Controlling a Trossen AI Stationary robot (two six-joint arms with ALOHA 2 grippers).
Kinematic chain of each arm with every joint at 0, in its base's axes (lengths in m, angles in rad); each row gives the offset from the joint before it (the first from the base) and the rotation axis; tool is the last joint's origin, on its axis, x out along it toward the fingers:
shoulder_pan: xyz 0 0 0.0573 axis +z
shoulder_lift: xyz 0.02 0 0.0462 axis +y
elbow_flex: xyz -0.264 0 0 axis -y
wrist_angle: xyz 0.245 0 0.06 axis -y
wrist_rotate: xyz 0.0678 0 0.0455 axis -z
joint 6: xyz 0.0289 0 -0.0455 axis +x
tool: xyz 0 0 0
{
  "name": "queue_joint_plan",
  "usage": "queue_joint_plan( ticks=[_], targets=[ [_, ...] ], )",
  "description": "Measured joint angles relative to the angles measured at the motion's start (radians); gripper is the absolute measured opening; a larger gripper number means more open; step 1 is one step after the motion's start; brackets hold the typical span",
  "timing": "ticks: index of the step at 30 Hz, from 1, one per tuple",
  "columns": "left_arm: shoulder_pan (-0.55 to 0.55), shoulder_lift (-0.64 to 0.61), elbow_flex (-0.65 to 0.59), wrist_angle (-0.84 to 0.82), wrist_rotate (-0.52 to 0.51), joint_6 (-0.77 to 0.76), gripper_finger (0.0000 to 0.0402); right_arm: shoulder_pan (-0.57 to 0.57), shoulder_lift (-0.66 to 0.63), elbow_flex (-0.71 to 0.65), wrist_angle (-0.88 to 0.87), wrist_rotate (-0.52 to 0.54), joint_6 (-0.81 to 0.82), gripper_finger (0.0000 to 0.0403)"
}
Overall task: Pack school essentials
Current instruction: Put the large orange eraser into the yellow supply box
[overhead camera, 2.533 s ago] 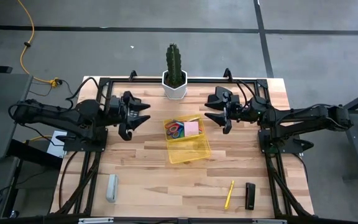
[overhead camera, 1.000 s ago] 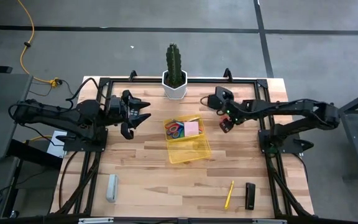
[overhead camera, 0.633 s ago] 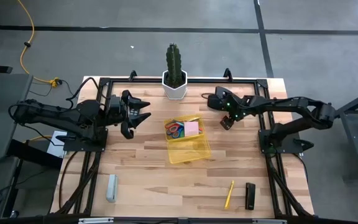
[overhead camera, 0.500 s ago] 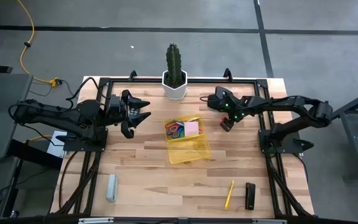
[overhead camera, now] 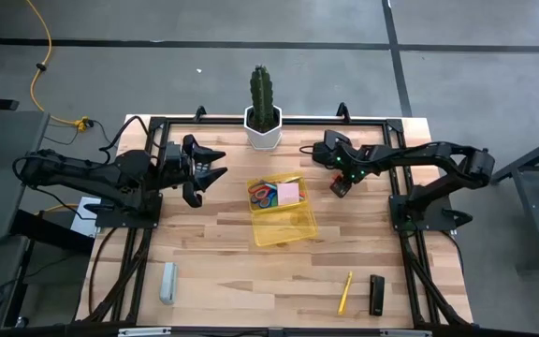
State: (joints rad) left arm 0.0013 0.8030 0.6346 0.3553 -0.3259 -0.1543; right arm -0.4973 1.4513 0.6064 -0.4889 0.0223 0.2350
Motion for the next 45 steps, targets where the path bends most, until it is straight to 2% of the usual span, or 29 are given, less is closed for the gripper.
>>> queue_joint_plan(
  ticks=[6,12,21,27,30,34,38,45],
  targets=[
    [0.0,0.0,0.0,0.0,0.0,0.0,0.0211,-0.001,0.001,-0.001,0.0,0.004,0.028,0.0109],
    [0.0,0.0,0.0,0.0,0.0,0.0,0.0211,-0.001,-0.006,-0.003,-0.001,0.004,0.036,0.0068],
    [0.0,0.0,0.0,-0.001,0.0,0.0,0.0211,-0.001,-0.05,-0.006,-0.037,-0.012,0.044,0.0058],
    [0.0,0.0,0.0,-0.002,0.0,0.0,0.0211,0.014,-0.194,-0.01,-0.114,-0.059,0.082,0.0058],
    [0.0,0.0,0.0,-0.003,0.0,0.0,0.0211,0.053,-0.285,-0.021,-0.097,-0.114,0.081,0.0058],
    [0.0,0.0,0.0,-0.023,0.0,-0.002,0.0211,0.124,-0.397,-0.039,0.015,-0.19,0.123,0.0058],
    [0.0,0.0,0.0,-0.033,0.0,-0.002,0.0211,0.2,-0.472,-0.051,0.21,-0.2,0.214,0.0058],
    [0.0,0.0,0.0,-0.037,-0.037,0.0,0.0211,0.276,-0.488,-0.051,0.728,-0.197,0.264,0.0058]
  ],
)
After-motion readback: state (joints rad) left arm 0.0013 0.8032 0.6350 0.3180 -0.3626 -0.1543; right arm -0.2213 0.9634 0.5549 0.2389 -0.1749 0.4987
